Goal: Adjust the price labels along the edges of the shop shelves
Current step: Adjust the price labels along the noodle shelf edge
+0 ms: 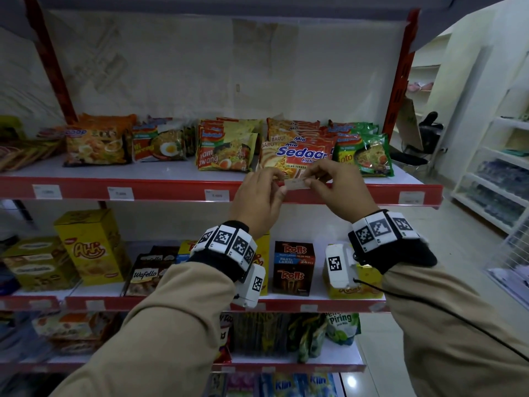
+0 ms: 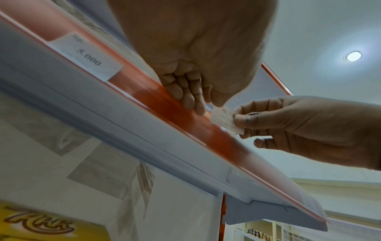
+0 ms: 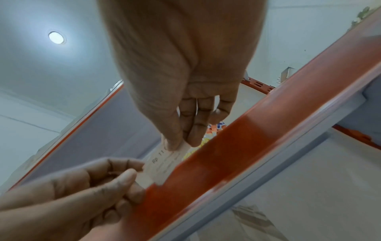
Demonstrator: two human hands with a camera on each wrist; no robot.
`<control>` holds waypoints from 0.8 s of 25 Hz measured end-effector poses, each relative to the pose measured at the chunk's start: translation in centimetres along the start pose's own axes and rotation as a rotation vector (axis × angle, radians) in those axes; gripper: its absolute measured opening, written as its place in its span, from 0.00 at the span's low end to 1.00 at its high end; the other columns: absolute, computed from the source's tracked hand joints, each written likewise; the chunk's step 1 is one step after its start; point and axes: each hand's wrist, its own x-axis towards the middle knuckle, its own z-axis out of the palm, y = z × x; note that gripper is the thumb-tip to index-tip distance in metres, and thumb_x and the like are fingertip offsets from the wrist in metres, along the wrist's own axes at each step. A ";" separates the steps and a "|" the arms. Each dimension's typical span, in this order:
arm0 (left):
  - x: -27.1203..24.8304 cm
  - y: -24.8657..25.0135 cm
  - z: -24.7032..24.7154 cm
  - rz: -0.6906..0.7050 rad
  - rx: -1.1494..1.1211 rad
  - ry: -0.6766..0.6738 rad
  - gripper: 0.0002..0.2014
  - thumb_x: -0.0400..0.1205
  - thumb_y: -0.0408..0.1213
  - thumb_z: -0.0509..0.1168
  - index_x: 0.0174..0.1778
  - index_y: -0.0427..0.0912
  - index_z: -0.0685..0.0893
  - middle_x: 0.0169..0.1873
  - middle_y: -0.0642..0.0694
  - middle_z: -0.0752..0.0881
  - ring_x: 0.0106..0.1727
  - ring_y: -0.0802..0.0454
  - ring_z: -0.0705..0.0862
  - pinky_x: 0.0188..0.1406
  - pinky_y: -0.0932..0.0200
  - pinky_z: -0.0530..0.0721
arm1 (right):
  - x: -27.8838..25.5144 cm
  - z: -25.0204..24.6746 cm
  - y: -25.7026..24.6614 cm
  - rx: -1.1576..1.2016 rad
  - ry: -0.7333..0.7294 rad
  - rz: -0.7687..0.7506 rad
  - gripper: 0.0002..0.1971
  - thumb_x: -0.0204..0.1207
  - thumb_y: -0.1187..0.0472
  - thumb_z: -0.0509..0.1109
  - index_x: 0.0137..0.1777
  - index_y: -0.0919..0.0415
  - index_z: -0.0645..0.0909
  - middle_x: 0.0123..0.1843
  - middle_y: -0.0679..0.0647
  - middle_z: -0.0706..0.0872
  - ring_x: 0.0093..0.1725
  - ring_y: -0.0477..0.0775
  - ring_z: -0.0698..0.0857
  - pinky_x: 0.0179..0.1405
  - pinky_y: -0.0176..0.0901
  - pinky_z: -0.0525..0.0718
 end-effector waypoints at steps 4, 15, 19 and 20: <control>0.0 0.1 -0.1 0.003 -0.036 0.046 0.20 0.82 0.40 0.64 0.70 0.43 0.72 0.45 0.51 0.80 0.45 0.59 0.74 0.41 0.64 0.69 | -0.2 0.8 0.3 0.037 0.090 0.010 0.03 0.76 0.64 0.71 0.45 0.55 0.84 0.39 0.45 0.86 0.40 0.42 0.83 0.42 0.36 0.83; 0.1 0.6 -0.2 0.073 0.109 -0.002 0.08 0.81 0.36 0.66 0.51 0.35 0.86 0.47 0.38 0.80 0.50 0.41 0.77 0.44 0.50 0.77 | -0.1 0.6 0.5 -0.171 -0.079 -0.089 0.04 0.72 0.61 0.74 0.46 0.58 0.84 0.39 0.49 0.83 0.40 0.50 0.80 0.42 0.44 0.78; 0.3 0.7 -0.5 0.078 0.177 -0.068 0.10 0.83 0.37 0.63 0.52 0.35 0.86 0.47 0.39 0.80 0.50 0.42 0.75 0.46 0.51 0.74 | 0.0 0.3 0.8 -0.387 -0.163 -0.077 0.07 0.73 0.58 0.74 0.49 0.58 0.83 0.44 0.52 0.80 0.49 0.55 0.75 0.46 0.41 0.66; 0.4 0.8 -0.5 0.080 0.202 -0.083 0.11 0.84 0.38 0.62 0.52 0.35 0.86 0.47 0.39 0.80 0.50 0.42 0.75 0.46 0.51 0.73 | 0.0 0.3 0.8 -0.414 -0.173 -0.078 0.07 0.74 0.58 0.74 0.49 0.57 0.84 0.45 0.53 0.80 0.50 0.56 0.74 0.47 0.40 0.65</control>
